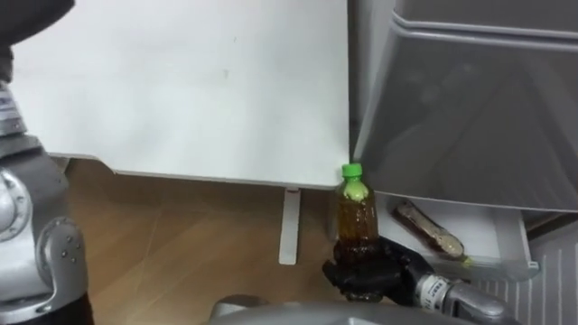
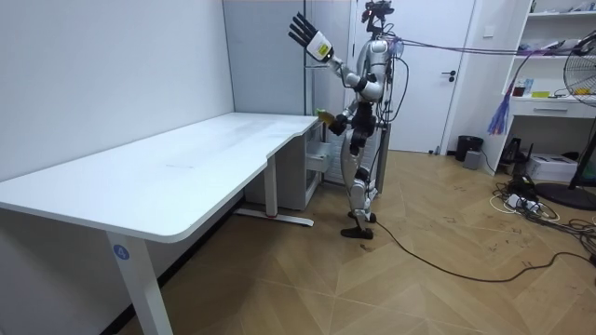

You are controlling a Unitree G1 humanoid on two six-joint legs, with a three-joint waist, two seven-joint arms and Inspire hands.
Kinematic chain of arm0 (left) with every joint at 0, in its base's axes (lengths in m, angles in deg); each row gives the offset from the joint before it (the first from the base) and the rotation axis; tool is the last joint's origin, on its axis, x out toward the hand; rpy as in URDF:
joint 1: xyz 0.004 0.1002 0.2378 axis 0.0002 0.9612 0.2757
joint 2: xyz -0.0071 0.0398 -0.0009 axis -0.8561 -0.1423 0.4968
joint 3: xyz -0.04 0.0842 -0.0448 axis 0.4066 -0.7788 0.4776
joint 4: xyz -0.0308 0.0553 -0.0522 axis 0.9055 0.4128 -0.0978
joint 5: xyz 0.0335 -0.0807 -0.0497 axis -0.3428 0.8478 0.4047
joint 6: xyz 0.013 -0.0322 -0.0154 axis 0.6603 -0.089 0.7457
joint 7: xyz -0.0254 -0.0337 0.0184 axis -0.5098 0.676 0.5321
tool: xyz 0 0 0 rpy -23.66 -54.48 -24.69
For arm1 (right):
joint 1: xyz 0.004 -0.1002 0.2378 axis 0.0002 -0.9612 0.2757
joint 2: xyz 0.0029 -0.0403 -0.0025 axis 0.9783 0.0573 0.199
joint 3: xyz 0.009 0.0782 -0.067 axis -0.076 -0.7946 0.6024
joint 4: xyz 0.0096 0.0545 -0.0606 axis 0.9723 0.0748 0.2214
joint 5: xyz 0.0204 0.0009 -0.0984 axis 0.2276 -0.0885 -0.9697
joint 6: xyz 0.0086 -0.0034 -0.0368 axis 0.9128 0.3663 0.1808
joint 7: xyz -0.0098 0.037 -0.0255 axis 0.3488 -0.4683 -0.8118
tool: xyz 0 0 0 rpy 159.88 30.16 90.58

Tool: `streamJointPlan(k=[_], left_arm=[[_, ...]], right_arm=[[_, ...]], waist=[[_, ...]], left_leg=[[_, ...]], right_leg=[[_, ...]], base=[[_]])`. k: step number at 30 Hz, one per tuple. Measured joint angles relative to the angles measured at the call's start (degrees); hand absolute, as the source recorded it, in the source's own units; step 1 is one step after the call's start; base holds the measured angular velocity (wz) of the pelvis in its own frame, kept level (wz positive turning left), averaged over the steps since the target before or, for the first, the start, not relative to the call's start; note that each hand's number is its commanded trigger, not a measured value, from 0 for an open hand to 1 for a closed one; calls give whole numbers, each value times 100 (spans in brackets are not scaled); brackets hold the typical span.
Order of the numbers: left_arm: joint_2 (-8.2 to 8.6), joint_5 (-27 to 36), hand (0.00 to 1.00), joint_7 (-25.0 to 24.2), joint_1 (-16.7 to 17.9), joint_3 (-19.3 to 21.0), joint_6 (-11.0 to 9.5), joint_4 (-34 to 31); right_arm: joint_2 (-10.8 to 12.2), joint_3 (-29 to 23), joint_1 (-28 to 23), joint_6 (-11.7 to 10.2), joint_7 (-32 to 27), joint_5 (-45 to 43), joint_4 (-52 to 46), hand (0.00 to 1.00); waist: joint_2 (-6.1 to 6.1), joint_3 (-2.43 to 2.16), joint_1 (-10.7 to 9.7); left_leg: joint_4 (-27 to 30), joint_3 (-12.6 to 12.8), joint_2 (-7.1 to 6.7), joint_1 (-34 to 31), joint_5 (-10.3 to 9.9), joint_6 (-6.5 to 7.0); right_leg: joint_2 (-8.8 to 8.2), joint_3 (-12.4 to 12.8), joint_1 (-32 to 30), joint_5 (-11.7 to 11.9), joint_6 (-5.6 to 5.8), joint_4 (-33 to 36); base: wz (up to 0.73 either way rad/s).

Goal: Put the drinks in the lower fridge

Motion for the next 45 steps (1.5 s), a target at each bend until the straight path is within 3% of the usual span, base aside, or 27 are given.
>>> streamJointPlan(k=[2,4,5,9,15,17,27,29,32,40,45], left_arm=[[-2,-15,0,415,3,62,-11,386],[-6,-16,0,749,4,94,-12,564],[-10,-6,0,878,18,165,-28,734],[-45,45,0,1292,328,296,0,1534],[-13,217,0,1779,848,207,116,2841],[-13,498,0,1870,987,-22,151,3377],[-15,1589,0,1648,1095,-661,453,5439],[-13,1680,0,1487,1096,-774,538,5885],[-10,1845,0,1308,1109,-885,670,6305],[-9,1594,0,633,1190,-1436,1019,7539],[-1,1501,0,279,1237,-1737,1150,7959]], right_arm=[[-47,-14,-72,2,-9,4,-114,100],[-45,-14,-73,2,-61,5,-181,100],[-40,-13,-73,2,-99,4,-186,100],[-71,-10,-91,7,-181,1,-185,100],[-25,21,-91,128,-227,11,-186,100],[-56,101,-76,131,-260,37,-186,100],[-106,179,-28,265,-363,202,-186,100],[-136,223,-25,440,-482,234,-185,100],[-137,223,-25,531,-582,232,-177,100],[-80,221,14,576,-618,257,-123,100],[-63,214,188,576,-878,458,763,100]], waist=[[14,-48,39],[47,-41,96],[27,-79,119],[107,-83,123],[-31,-82,118],[-109,-94,143],[-148,-70,88],[-149,-69,87],[-152,-63,83],[-114,-43,-101],[-130,-30,-291]], left_leg=[[7,-104,-41,2,-2,7],[15,-101,-46,-8,-1,7],[7,-101,-51,0,1,6],[-19,-99,-48,91,2,4],[0,-85,-58,80,7,-7],[-4,-84,-56,81,9,-11],[-7,-77,-47,-24,3,-13],[-2,-78,-40,-48,4,-13],[-6,-76,-44,-47,3,-12],[25,-78,-47,-103,-12,-3],[16,-71,-49,-102,-11,-3]], right_leg=[[-20,-6,-3,-29,44,-14],[-20,-7,9,-29,44,-48],[-22,-7,32,-29,44,-78],[-14,4,106,-30,43,-86],[-15,22,103,-63,16,-147],[-11,14,121,-60,12,-168],[-11,34,46,-60,12,-129],[-10,37,34,-60,12,-73],[-12,44,36,-59,11,-79],[-18,22,17,-59,12,-88],[-23,15,15,-59,12,-87]], base=[[21],[2],[0],[0],[-1],[0],[0],[0],[0],[0],[-1]])
